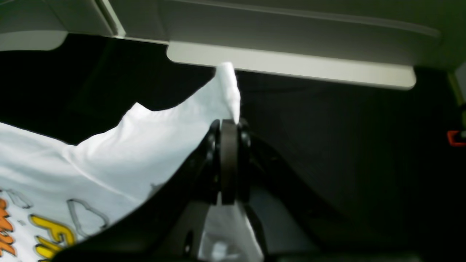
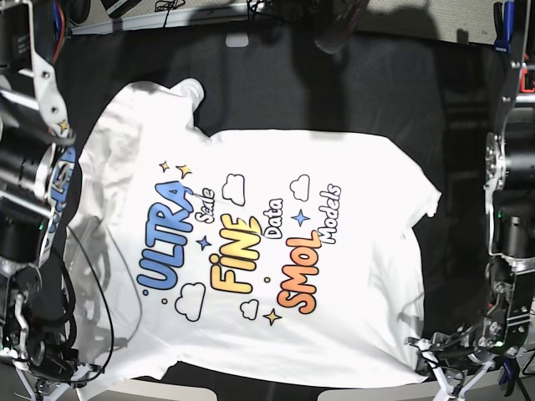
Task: Layout the t-shirt on the table in an organized manner, then fold the t-shirt properly
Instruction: 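Stretch the shirt between both grippers and lay it flat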
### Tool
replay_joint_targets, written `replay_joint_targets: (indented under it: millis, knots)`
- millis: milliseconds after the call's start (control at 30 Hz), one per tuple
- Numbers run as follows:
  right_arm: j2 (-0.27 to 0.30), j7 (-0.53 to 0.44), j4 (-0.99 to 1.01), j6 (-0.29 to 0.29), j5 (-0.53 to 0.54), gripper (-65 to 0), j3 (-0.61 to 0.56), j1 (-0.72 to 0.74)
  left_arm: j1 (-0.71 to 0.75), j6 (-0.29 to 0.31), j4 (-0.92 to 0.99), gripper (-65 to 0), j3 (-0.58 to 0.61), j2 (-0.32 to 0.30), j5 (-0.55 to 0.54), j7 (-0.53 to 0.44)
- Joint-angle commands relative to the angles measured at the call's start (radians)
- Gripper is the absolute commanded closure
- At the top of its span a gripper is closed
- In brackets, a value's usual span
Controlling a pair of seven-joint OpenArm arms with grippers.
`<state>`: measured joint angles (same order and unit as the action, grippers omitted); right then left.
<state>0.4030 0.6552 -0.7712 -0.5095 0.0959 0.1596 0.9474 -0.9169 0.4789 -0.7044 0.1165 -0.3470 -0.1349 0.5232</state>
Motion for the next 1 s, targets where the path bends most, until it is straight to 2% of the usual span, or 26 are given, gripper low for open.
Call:
replay_joint_targets:
  millis: [0, 167, 233, 367, 967]
  knots:
    - [0.012, -0.048, 0.014, 0.002, 0.007, 0.0, 0.003, 0.061, -0.035, -0.001, -0.015, 0.0, -0.004, 0.003, -0.011, -0.037]
    - [0.009, -0.080, 0.112, 0.002, -0.031, 0.0, 0.003, 0.120, 0.018, 0.007, -0.014, 0.0, -0.004, 0.034, 0.000, -0.162]
    - [0.013, -0.087, 0.114, 0.002, -0.064, 0.0, 0.003, 0.130, 0.039, 0.010, -0.013, 0.0, -0.004, 0.046, 0.044, -0.212]
    - [0.026, -0.088, 0.114, 0.013, -0.067, 0.0, 0.003, 0.145, 0.071, 0.010, -0.008, 0.0, -0.004, 0.055, 0.117, -0.279]
    - [0.026, -0.098, 0.114, 0.020, -0.063, 0.0, 0.003, 0.177, 0.069, 0.007, -0.008, 0.0, -0.004, 0.055, 0.117, -0.290]
